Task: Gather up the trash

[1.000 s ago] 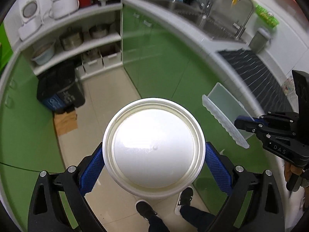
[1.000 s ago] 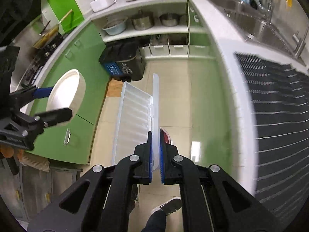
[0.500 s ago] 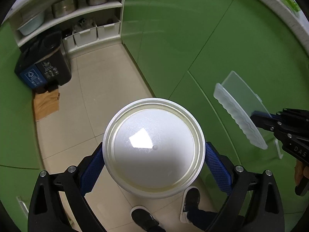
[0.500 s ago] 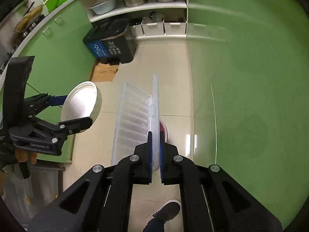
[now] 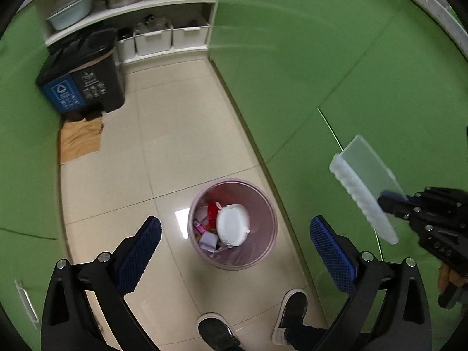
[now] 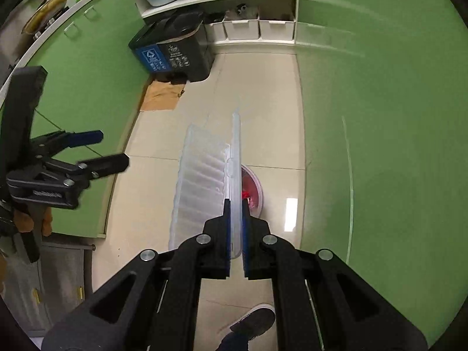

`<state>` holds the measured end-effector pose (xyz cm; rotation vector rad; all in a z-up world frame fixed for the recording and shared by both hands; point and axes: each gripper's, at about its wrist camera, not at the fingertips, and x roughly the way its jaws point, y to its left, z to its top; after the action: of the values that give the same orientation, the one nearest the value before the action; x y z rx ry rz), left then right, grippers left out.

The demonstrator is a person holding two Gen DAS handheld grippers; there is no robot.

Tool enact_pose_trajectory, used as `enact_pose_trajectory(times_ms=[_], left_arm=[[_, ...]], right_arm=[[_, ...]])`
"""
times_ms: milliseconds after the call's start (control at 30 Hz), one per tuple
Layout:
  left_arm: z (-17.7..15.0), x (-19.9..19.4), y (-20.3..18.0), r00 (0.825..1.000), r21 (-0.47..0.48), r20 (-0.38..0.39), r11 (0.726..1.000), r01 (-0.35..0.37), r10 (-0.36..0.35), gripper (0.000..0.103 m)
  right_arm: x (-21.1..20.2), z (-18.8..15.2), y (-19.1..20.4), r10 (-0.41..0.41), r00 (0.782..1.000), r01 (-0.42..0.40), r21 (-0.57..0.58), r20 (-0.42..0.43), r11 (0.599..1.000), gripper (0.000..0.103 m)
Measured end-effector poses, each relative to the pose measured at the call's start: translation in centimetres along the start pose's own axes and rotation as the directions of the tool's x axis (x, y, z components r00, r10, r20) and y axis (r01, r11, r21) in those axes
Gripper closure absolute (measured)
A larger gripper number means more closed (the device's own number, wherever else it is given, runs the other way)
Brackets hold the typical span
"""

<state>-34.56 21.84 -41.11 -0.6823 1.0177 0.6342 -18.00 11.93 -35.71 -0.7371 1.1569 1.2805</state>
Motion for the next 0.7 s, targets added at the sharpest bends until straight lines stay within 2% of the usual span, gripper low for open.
enact_pose_trajectory(times_ms=[333, 367, 400, 433, 467, 700], left_arm=[[-0.3, -2.1, 4.0, 0.998, -0.074, 0.038, 0.996, -0.043, 0.046, 0.006], [-0.3, -2.2, 4.3, 0.998, -0.08, 0.042, 0.996, -0.045, 0.049, 0.006], [-0.2, -2.3, 4.5, 0.998, -0.086, 0.045, 0.995, -0.05, 0.054, 0.006], [-0.2, -2.4, 4.6, 0.997, -0.088, 0.049, 0.994, -0.059, 0.064, 0.006], [-0.1, -2.4, 4.7, 0.996, -0.089, 0.053, 0.994, -0.065, 0.07, 0.006], [0.1, -2.8, 4.5, 0.997, -0.094, 0.05, 0.994, -0.059, 0.064, 0.006]], right_arm=[[3.7, 1.6, 2.6, 0.048, 0.998, -0.05, -0.061, -0.03, 0.997, 0.096], [3.9, 1.8, 2.7, 0.037, 0.999, -0.039, -0.061, -0.029, 0.997, 0.082], [4.0, 1.8, 2.6, 0.021, 0.999, -0.023, -0.059, -0.027, 0.998, 0.061], [4.0, 1.8, 2.6, 0.011, 1.0, -0.012, -0.058, -0.022, 0.998, 0.012], [3.9, 1.8, 2.6, 0.012, 1.0, -0.013, -0.058, -0.008, 0.998, 0.004], [3.6, 1.6, 1.8, -0.024, 0.999, 0.024, -0.019, -0.026, 1.0, 0.003]])
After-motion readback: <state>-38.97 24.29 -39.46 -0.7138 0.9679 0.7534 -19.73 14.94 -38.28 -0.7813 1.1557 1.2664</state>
